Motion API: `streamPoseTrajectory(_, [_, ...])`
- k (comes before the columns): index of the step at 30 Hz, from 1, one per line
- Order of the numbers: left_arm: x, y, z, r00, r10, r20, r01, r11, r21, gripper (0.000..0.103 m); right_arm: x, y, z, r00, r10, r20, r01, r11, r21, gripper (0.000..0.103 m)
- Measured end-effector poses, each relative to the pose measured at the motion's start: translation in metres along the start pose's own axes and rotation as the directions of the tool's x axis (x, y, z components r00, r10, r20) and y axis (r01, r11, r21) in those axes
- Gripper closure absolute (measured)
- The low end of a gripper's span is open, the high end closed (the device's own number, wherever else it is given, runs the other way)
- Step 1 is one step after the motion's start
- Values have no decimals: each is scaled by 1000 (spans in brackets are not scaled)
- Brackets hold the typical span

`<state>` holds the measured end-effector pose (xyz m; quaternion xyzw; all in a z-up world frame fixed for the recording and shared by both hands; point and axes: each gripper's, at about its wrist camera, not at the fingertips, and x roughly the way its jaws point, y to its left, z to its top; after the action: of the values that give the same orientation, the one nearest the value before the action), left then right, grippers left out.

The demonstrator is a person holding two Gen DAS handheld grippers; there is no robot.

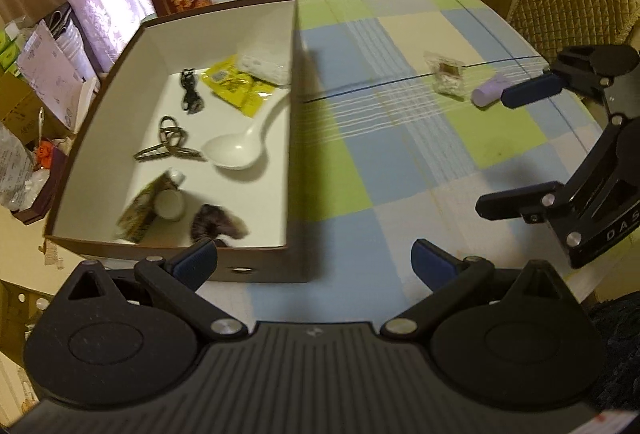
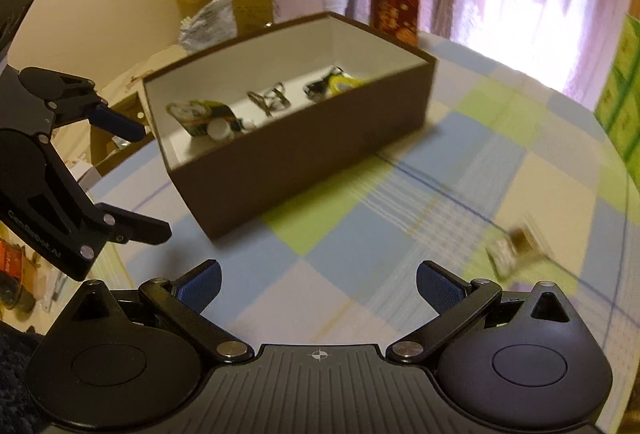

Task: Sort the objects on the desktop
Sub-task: 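Withdraw both tools from the box toward the swabs and lavender tube, then grasp the cotton swab bag with the left tool while the right tool grasps the lavender tube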

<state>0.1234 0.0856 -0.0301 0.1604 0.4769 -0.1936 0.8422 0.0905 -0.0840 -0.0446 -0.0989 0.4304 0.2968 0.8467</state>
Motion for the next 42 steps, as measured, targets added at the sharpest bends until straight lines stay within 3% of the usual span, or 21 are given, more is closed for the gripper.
streamPoseTrajectory(18, [44, -97, 46, 995, -94, 21, 91, 988, 125, 1, -45, -90, -66, 988, -153, -32, 157, 957, 244, 2])
streamPoseTrajectory(30, [101, -117, 93, 994, -100, 32, 94, 983, 155, 1, -28, -149, -86, 966, -254, -44, 253, 899, 358, 2])
streamPoseTrajectory(37, [130, -119, 113, 995, -98, 7, 96, 982, 160, 1, -8, -182, -85, 962, -273, -13, 256, 885, 389, 2])
streamPoseTrajectory(42, [146, -120, 123, 995, -103, -11, 104, 981, 166, 1, 11, -199, -81, 970, -242, -4, 222, 880, 420, 2])
